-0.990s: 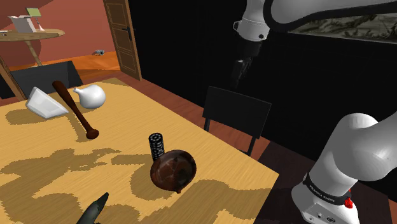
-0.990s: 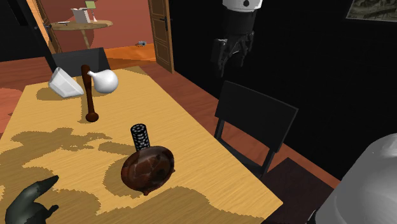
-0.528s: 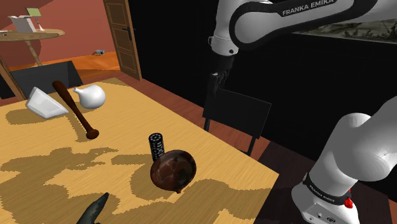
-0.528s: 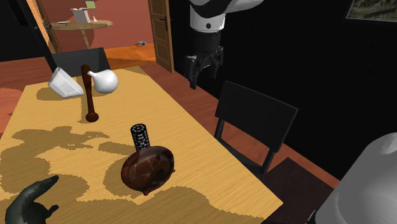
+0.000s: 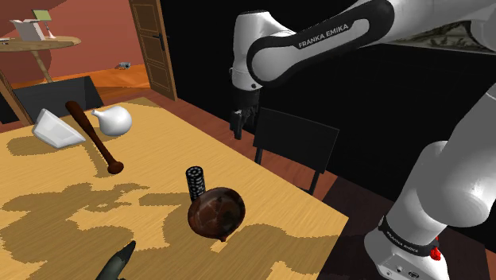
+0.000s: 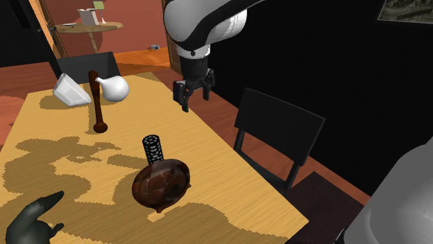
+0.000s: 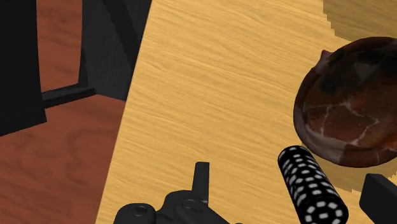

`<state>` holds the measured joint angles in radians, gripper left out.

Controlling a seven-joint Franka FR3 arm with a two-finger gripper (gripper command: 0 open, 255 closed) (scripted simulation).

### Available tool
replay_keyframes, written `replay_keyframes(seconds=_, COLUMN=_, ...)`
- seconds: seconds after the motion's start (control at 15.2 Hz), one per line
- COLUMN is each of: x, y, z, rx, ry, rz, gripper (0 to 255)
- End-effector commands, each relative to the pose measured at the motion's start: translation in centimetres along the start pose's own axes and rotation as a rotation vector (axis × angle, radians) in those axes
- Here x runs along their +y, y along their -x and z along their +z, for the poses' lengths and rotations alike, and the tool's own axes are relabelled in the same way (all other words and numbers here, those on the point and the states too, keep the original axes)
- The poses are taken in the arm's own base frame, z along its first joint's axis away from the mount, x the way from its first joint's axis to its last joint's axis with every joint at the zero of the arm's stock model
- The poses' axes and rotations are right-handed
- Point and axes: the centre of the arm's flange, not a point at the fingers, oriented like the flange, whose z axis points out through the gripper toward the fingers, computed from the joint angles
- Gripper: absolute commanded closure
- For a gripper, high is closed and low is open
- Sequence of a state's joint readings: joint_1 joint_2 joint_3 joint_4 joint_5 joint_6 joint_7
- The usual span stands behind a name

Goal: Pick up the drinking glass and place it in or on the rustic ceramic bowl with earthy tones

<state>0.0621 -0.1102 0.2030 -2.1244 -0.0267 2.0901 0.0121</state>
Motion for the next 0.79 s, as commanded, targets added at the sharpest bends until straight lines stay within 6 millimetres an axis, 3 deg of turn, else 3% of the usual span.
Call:
replay_keyframes(seconds=0.0, x=-1.3, y=-1.9, z=1.6, rx=-0.008, ry=-0.006, rz=-0.011, gripper=0)
replay_keyframes(seconds=0.73, x=-7.8, y=-11.7, z=10.6, rx=-0.052, ry=-0.033, rz=-0.076, gripper=0)
